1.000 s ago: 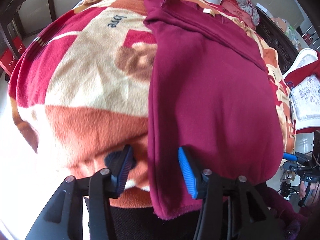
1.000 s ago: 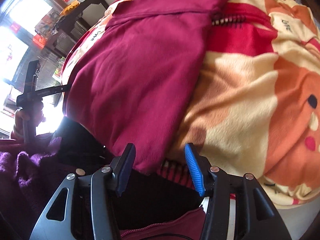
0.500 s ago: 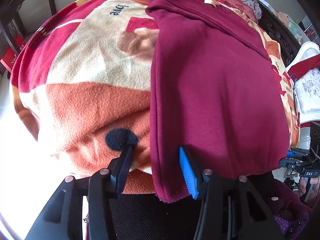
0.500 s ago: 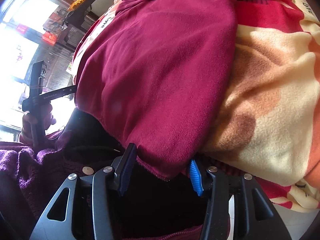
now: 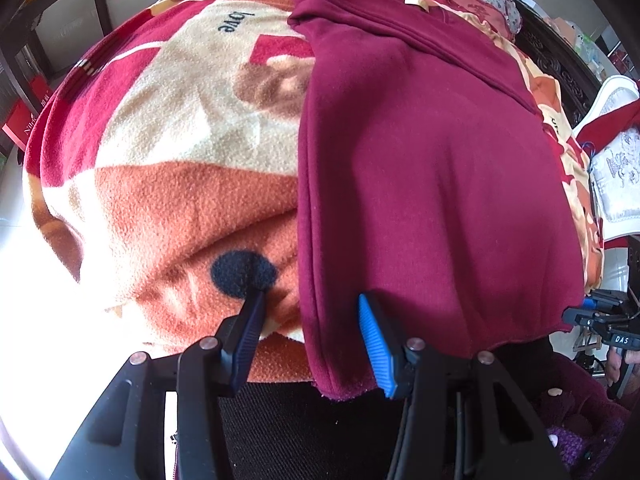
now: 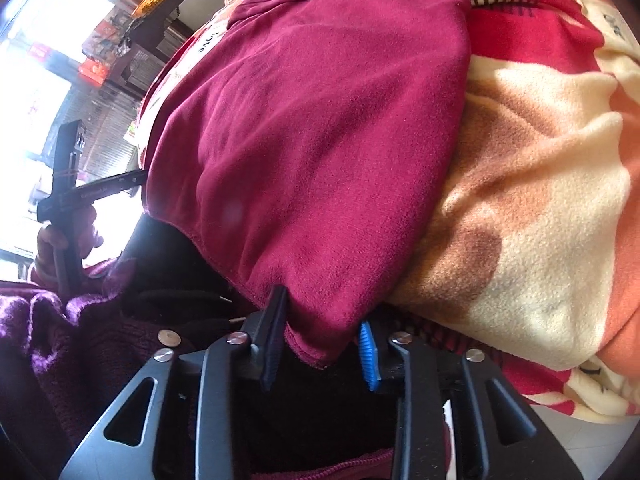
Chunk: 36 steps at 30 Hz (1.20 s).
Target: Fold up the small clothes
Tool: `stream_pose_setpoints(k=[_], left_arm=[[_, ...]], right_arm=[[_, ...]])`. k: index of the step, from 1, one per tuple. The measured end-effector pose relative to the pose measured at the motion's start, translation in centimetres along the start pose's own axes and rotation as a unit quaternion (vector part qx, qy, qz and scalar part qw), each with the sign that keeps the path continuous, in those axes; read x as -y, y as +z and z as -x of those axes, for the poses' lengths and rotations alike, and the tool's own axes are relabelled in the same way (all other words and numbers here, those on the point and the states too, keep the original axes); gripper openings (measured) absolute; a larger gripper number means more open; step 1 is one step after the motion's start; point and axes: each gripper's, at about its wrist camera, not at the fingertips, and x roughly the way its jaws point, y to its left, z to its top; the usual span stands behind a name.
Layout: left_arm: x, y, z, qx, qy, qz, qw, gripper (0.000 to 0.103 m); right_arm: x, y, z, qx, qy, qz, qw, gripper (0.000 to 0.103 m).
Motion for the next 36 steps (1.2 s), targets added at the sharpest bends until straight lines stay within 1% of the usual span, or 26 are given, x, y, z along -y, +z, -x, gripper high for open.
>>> stream_pose_setpoints(k=[3, 5, 9, 11, 14, 17, 18, 19, 21, 22, 23, 24, 25, 27, 30, 33, 36], left_arm=[[0.0, -0.2, 0.2, -0.003, -0.003, -0.003, 1.0, 0.05], [-0.1, -0.4, 0.4, -0.008, -0.011, -0.002, 0.9999, 0.05], [-0.5, -0.8, 0.5, -0.021, -0.033, 0.004, 0.9992, 0.05], [-0.7, -0.8, 0.3, -0.026, -0.033, 0.008, 0.9991, 0.05], [-0.6, -0.7, -0.1, -0.03, -0.04, 0.015, 0.9986, 0.05], [-0.1, -0.6, -0.5, -0.035, -0.04, 0.005, 0.9985, 0.05], [0.0, -0.6, -0.7, -0.039, -0.04, 0.002, 0.9984, 0.049], [0.0, -0.5, -0.8, -0.041, -0.042, 0.001, 0.9982, 0.045], [0.0, -0.3, -0.7, -0.044, -0.047, -0.002, 0.9979, 0.024], [-0.1, -0.3, -0.6, -0.043, -0.049, -0.004, 0.9979, 0.021], [-0.1, -0.2, -0.3, -0.039, -0.048, -0.006, 0.9981, 0.015], [-0.2, -0.1, 0.1, -0.034, -0.046, -0.007, 0.9983, 0.011], [-0.3, 0.0, 0.5, -0.03, -0.05, -0.006, 0.9983, 0.01], [-0.8, 0.5, 1.7, -0.016, -0.069, 0.005, 0.9974, 0.008], [-1.3, 1.6, 4.1, 0.018, -0.096, 0.012, 0.9952, 0.008], [-1.6, 3.3, 6.6, 0.061, -0.111, 0.01, 0.992, 0.008], [-1.7, 5.5, 8.5, 0.093, -0.122, 0.009, 0.9881, 0.008]], right_arm=[[-0.3, 0.0, 0.4, -0.002, -0.008, 0.013, 1.0, 0.007], [-0.6, 0.0, 0.8, -0.001, -0.007, 0.019, 1.0, 0.006], [-0.9, 0.1, 2.0, 0.017, 0.024, 0.021, 0.999, 0.006], [-0.5, 0.4, 1.9, 0.022, 0.031, 0.011, 0.999, 0.007], [0.0, 0.6, 0.9, 0.015, 0.041, -0.003, 0.999, 0.007], [0.1, 0.7, 0.5, 0.017, 0.063, -0.008, 0.998, 0.007], [-0.2, 0.7, 0.3, 0.019, 0.064, -0.008, 0.998, 0.007], [-0.3, 0.7, 0.2, 0.019, 0.064, -0.007, 0.998, 0.007], [-0.6, 0.7, 0.3, 0.022, 0.054, 0.005, 0.998, 0.0], [-0.6, 0.6, 0.5, 0.024, 0.047, 0.01, 0.999, 0.0], [-0.7, 0.6, 0.9, 0.031, 0.044, 0.014, 0.998, 0.0], [-0.7, 0.6, 1.2, 0.038, 0.047, 0.014, 0.998, 0.0], [-0.8, 0.7, 1.8, 0.047, 0.054, 0.014, 0.997, 0.0], [-1.1, 1.1, 2.8, 0.064, 0.067, 0.017, 0.996, 0.0], [-1.2, 1.9, 4.5, 0.093, 0.085, 0.02, 0.992, 0.0], [-1.4, 3.0, 6.0, 0.12, 0.084, 0.026, 0.989, 0.0], [-1.5, 4.5, 7.7, 0.154, 0.081, 0.029, 0.984, 0.0]])
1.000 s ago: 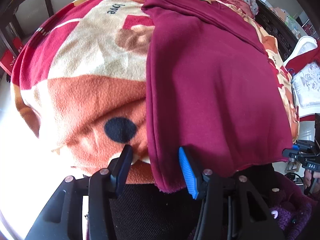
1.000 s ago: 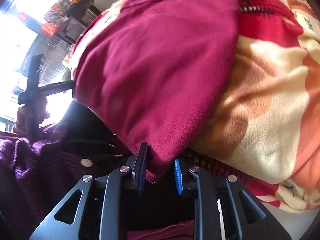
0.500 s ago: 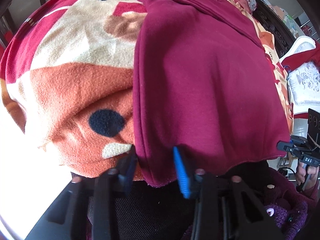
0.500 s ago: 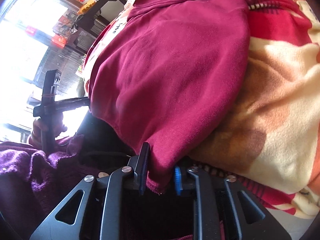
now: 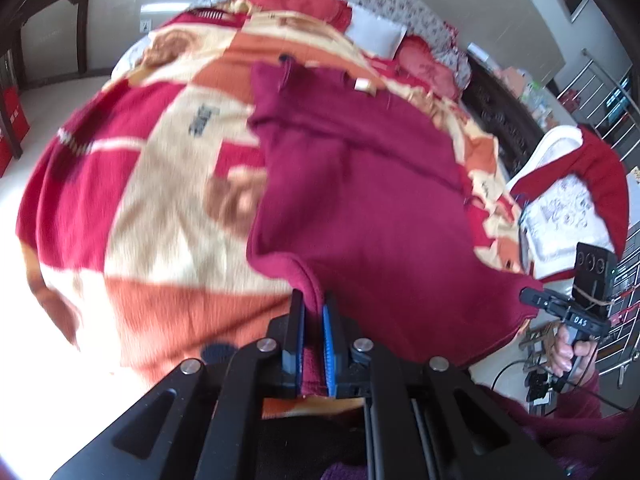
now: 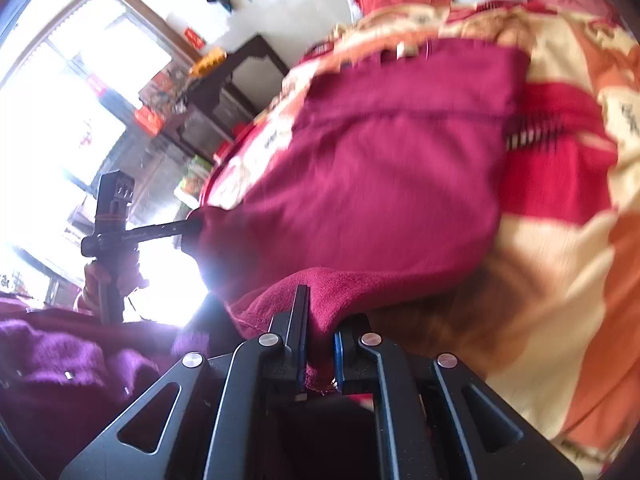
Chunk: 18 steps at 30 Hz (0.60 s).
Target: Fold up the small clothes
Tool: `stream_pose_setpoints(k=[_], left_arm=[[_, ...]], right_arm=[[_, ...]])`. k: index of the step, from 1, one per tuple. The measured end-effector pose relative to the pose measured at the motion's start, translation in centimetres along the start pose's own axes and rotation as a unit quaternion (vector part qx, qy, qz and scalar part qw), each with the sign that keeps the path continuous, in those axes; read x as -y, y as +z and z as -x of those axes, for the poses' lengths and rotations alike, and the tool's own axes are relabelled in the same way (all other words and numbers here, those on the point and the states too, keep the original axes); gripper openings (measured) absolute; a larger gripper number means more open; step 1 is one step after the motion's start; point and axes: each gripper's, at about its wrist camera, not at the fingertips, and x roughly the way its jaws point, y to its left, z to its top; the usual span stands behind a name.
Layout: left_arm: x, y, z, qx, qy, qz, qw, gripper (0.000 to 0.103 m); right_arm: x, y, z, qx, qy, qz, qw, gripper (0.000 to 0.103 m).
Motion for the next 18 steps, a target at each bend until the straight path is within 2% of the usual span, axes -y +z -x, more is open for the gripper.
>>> stream_pose_setpoints(k=[4, 9, 18], left_arm=[[0.1, 3.5, 0.3, 0.029, 0.0, -0.005, 0.9996, 0.008], [1.2, 8.8, -1.2, 0.068, -0.001, -0.013, 0.9976, 0.008], [2.3, 17.9, -6.2, 0.088, 0.03, -0.026, 0.9953, 0.008]], right_arm=[[0.4, 2.5, 1.2, 0.042, -0.012, 0.004, 0.999, 0.0], [1.8, 6.7, 2.0, 0.091, -0.032, -0.001, 0.995, 0.0], [5.3, 14.4, 0.1, 0.116, -0.08, -0.009, 0.99, 0.0]])
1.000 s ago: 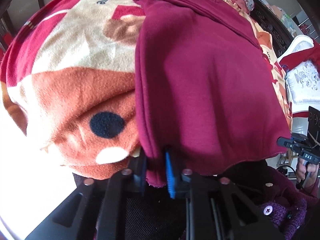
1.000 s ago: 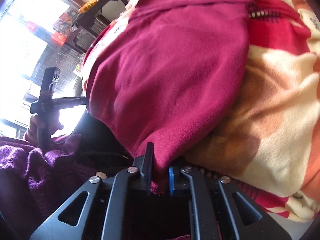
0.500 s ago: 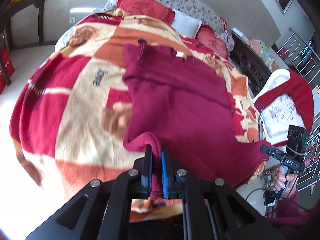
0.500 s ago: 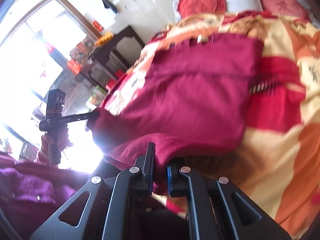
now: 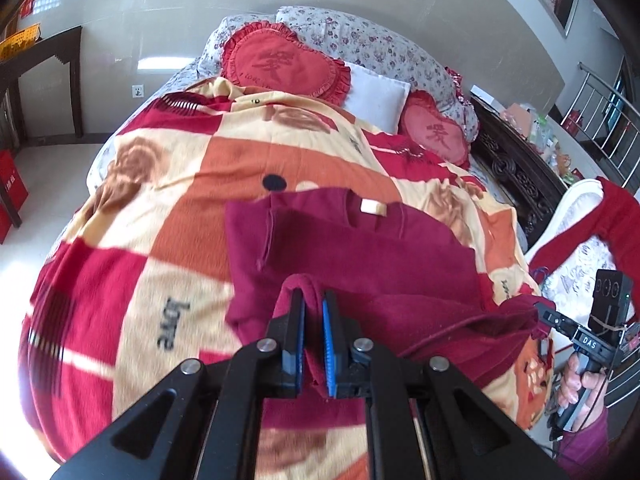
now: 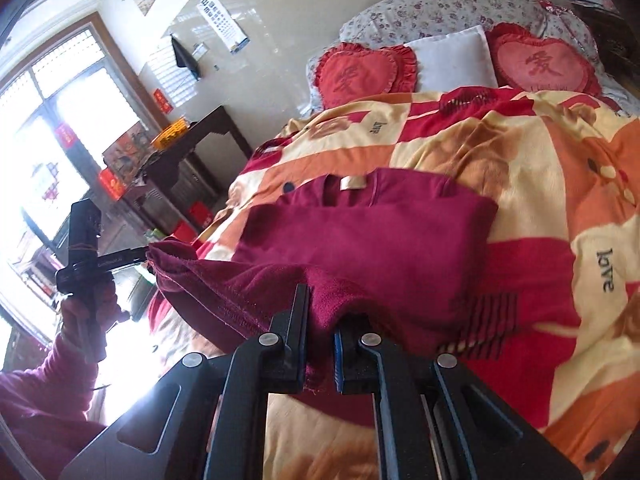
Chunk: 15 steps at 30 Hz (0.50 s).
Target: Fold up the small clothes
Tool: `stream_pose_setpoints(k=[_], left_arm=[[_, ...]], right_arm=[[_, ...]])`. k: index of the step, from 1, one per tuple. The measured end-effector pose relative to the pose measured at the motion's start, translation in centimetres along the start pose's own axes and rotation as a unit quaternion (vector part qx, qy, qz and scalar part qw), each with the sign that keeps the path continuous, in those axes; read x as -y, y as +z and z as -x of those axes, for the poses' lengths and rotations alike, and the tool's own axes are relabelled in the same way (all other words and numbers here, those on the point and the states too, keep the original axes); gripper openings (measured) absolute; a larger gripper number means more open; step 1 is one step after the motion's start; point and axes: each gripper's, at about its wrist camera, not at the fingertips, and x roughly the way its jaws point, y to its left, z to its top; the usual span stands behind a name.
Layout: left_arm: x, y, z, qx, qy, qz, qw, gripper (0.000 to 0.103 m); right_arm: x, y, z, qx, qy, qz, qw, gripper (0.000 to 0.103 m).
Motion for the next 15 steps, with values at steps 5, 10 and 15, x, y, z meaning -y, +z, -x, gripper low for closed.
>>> stream_pose_setpoints(k=[5, 10, 15], left_arm=[[-0.4, 3.2, -4.6, -0.007, 0.018, 0.007, 0.9998, 0.008], [-1.2, 5.7, -9.2, -0.023, 0.04, 0.015, 0.9988, 0.008], [-2.4, 6.9, -12.9, -0.036, 0.047, 0.029, 0.9978, 0.022]], right_arm=[[3.3, 3.1, -3.4, -0.001, -0.027, -0.029, 0.999, 0.0], [6.8, 5.8, -7.2, -0.012, -0.031, -0.065, 0.997, 0.0], [9.8, 8.0, -11.4, -0.017, -0.043, -0.09, 0.995, 0.0]])
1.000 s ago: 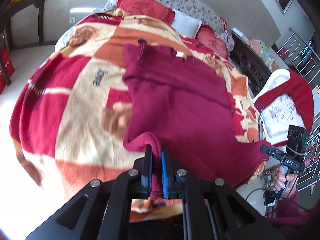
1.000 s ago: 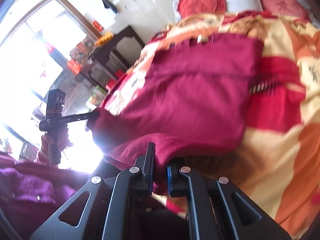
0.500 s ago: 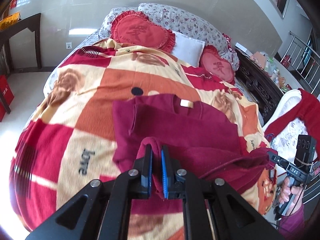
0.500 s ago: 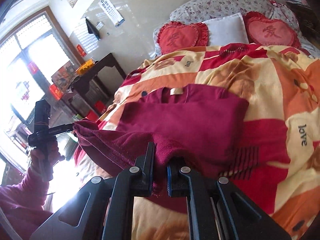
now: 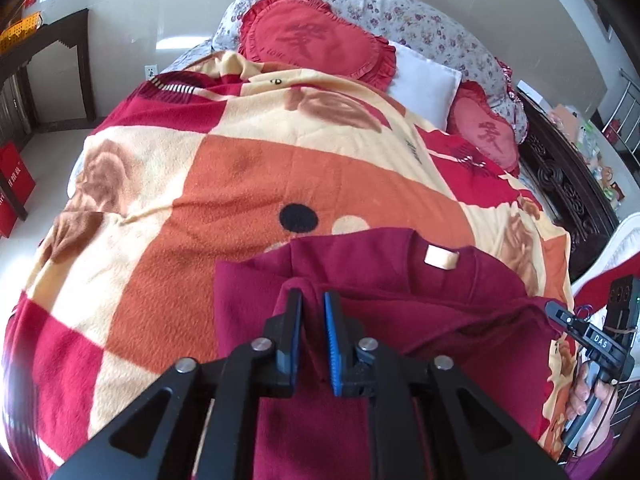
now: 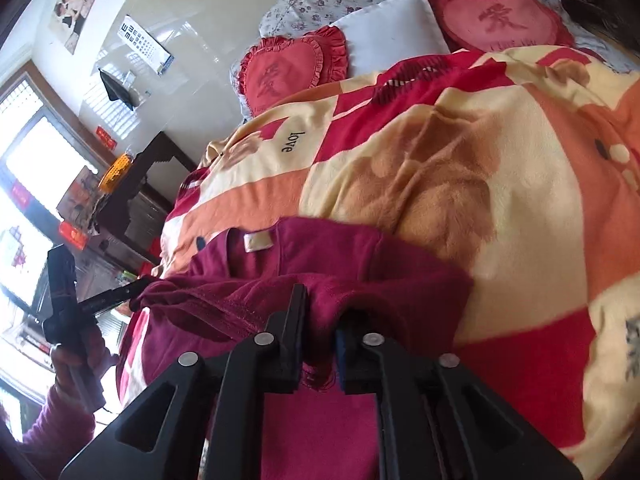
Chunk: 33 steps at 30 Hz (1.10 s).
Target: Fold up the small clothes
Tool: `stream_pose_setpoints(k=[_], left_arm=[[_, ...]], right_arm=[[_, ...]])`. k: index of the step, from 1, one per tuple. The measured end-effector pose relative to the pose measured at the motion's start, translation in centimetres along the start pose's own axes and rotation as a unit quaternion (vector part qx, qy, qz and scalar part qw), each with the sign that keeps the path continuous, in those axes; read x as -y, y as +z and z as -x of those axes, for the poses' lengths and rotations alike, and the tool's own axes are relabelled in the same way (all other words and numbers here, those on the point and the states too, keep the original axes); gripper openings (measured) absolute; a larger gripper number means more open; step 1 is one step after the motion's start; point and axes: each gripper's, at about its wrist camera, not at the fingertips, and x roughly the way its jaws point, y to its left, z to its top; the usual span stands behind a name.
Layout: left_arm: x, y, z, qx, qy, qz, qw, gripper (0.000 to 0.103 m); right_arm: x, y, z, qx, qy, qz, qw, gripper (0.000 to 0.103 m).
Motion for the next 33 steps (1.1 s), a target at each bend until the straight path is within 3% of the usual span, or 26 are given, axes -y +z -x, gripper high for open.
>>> stream_pose_setpoints(k=[1, 2, 3, 4, 6, 9, 13, 15, 19, 22, 26, 30, 33], left_arm=[[-0.2, 0.3, -0.2, 0.004, 0.0, 0.003, 1.0, 0.031], [-0.5, 0.6, -0.2, 0.007, -0.002, 0.009, 0.9999, 0.049], [-1.0, 0.8, 0.1, 0.012, -0.011, 0.023, 0.9996, 0.058], [-1.3, 0.9, 0.5, 0.016, -0.019, 0.033, 0.9992, 0.06], [-1.5, 1.1, 1.4, 0.024, -0.028, 0.035, 0.9987, 0.061], [-0.7, 0.6, 2.4, 0.03, -0.015, 0.005, 0.9994, 0.061], [0.4, -0.4, 2.6, 0.032, -0.024, -0.011, 0.9991, 0.061], [1.2, -0.7, 1.6, 0.024, -0.018, -0.025, 0.9992, 0.064], [2.2, -0.6, -2.2, -0.015, 0.009, -0.028, 0.9995, 0.064], [1.6, 0.0, -4.8, -0.03, 0.043, -0.015, 0.9985, 0.064], [-0.6, 0.5, -6.8, -0.067, 0.017, 0.036, 0.9969, 0.064], [-1.4, 0.2, -4.2, -0.051, -0.015, 0.033, 0.998, 0.065], [-2.3, -1.3, -1.1, -0.05, -0.045, 0.015, 0.9977, 0.068]], right_arm=[[-0.1, 0.2, -0.5, -0.005, -0.007, 0.007, 1.0, 0.001], [-0.2, 0.4, -1.0, -0.011, -0.018, 0.014, 1.0, 0.005], [-0.3, 0.5, -1.1, -0.014, -0.024, 0.016, 0.999, 0.006], [-0.3, 0.5, -0.9, -0.012, -0.022, 0.014, 1.0, 0.006], [0.5, 0.4, 0.2, 0.003, 0.008, -0.012, 1.0, 0.011], [1.7, 0.2, 1.9, 0.023, 0.017, -0.04, 0.999, 0.017], [2.4, -0.4, 4.5, 0.071, 0.009, -0.054, 0.996, 0.017], [1.5, -0.8, 4.6, 0.071, 0.021, -0.027, 0.997, 0.016], [-2.2, -0.7, 1.2, 0.031, -0.027, 0.065, 0.997, 0.014], [-2.6, 0.0, -1.4, 0.036, -0.081, 0.09, 0.992, 0.014], [-0.2, 1.5, -4.9, 0.037, -0.128, 0.059, 0.989, 0.014], [0.2, 1.4, -4.4, 0.036, -0.115, 0.04, 0.992, 0.013], [-0.4, 0.1, -1.3, 0.026, -0.071, 0.025, 0.997, 0.017]])
